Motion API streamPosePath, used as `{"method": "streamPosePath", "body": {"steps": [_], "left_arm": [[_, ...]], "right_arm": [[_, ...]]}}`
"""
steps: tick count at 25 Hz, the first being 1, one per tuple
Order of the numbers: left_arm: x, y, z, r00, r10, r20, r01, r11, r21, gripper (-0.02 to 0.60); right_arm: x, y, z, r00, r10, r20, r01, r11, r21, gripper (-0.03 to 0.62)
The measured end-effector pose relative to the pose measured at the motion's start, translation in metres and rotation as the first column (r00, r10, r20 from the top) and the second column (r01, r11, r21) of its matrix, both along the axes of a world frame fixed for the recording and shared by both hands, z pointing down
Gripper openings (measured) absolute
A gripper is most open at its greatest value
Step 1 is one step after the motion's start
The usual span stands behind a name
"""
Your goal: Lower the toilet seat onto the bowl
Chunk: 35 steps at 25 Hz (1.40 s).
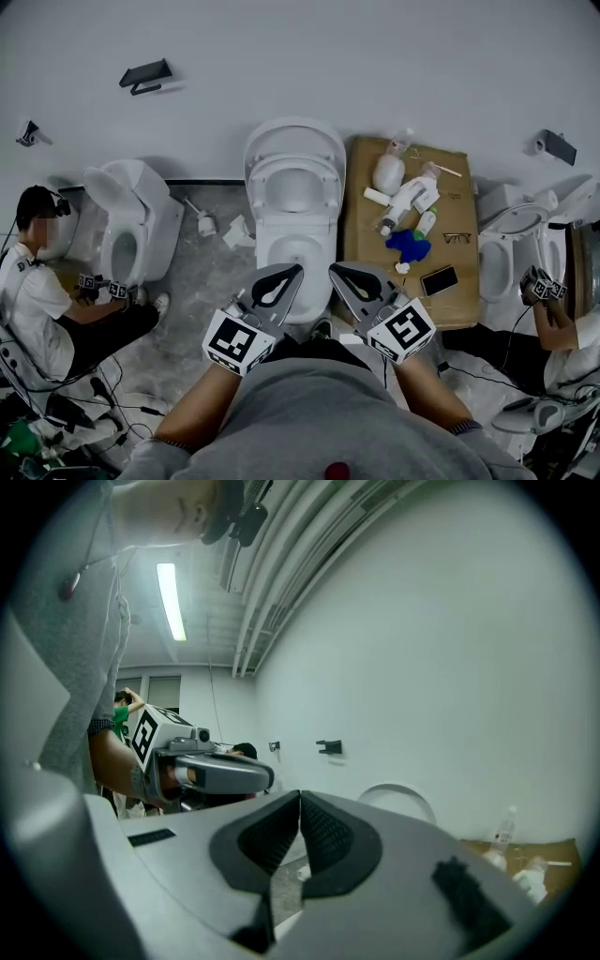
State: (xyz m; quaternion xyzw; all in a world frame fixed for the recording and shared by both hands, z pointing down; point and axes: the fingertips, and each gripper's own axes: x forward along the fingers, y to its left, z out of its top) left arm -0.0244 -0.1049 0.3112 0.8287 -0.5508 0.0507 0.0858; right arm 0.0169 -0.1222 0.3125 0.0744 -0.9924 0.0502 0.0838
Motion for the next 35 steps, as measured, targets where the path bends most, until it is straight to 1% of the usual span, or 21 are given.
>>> {"method": "streamPosePath", "body": {"steps": [4,9,16,21,27,32,35], "left_arm": [[-0.007,-0.015,0.003,1.0,-0.002,0.003,0.002,1.0,-0.009,0.008],[-0.023,-0.036,0.011,0.999,0.037,0.004,-0.037,0.999,-0.016,0.008],[-0.06,-0.065,0.022,0.993,0.12,0.02,-0.12,0.993,-0.024,0.008],[-0.083,-0.081,0.036,0.983,0.179,0.047,-0.177,0.983,-0.043,0.008],[-0.105,-0.11,0.062,0.965,0.243,0.098,-0.232,0.967,-0.108,0.013],[-0.12,-0.142,0.09,0.937,0.304,0.171,-0.273,0.944,-0.185,0.038],[-0.126,-0.162,0.106,0.913,0.343,0.221,-0.292,0.927,-0.235,0.054]], "right_arm": [[-0.005,-0.014,0.002,1.0,0.003,-0.009,-0.003,1.0,-0.005,0.014],[-0.018,-0.032,0.01,0.999,0.039,-0.03,-0.04,0.999,-0.013,0.014],[-0.047,-0.058,0.018,0.989,0.143,-0.046,-0.144,0.989,-0.015,0.014],[-0.068,-0.071,0.03,0.977,0.207,-0.051,-0.208,0.978,-0.018,0.014],[-0.088,-0.09,0.047,0.962,0.265,-0.066,-0.267,0.963,-0.029,0.014],[-0.1,-0.108,0.057,0.95,0.301,-0.083,-0.305,0.952,-0.035,0.014],[-0.105,-0.118,0.064,0.942,0.323,-0.094,-0.328,0.944,-0.039,0.014]]}}
